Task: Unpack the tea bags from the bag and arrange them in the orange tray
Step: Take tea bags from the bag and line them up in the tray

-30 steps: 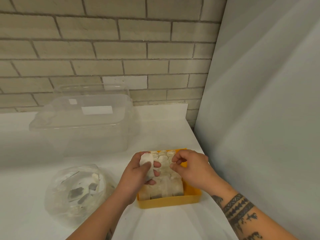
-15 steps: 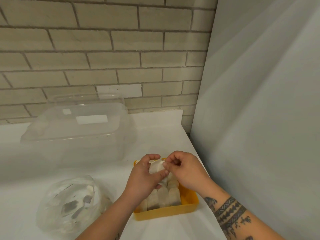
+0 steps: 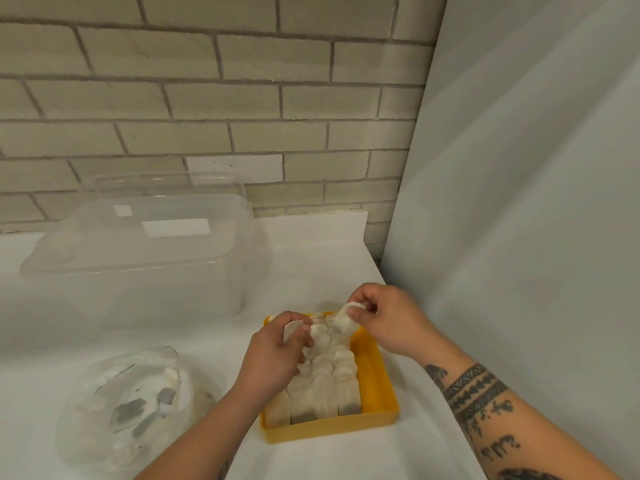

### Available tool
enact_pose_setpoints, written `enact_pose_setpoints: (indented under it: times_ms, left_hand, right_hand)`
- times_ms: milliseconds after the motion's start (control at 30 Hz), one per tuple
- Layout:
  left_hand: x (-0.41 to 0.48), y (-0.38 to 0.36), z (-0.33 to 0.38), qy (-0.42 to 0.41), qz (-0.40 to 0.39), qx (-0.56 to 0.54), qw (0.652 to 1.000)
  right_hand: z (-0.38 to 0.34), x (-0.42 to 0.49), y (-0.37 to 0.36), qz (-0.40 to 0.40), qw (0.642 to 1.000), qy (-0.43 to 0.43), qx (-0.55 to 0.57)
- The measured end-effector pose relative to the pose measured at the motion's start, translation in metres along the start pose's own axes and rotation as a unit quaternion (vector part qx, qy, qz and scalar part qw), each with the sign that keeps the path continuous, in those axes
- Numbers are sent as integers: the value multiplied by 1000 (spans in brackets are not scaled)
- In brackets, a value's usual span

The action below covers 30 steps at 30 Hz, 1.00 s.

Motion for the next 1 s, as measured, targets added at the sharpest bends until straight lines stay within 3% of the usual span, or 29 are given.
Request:
enact_pose_setpoints:
  times_ms: [200, 400, 567, 1000]
  left_hand:
    - [8, 5, -11, -42, 19, 70, 996]
    - [7, 0, -18, -54, 26, 108, 992]
    - [8, 1, -18, -53, 31, 112, 992]
    - [7, 2, -21, -36, 36, 106, 993]
  right_hand:
    - [20, 34, 22, -31, 990, 4, -137]
    - [25, 47, -24, -123, 962, 60, -235]
    - [28, 53, -42, -111, 939, 93, -313]
    - [29, 54, -45, -91, 922, 106, -361]
Point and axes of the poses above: each hand's wrist, its own x-axis towards the middle knuckle, its own y-axis out of the back of the hand, z = x × y, the point moved 9 cm from there along x, towards the middle knuckle, and after that the axes turned 5 degrees about y, right-handed, at the moved point
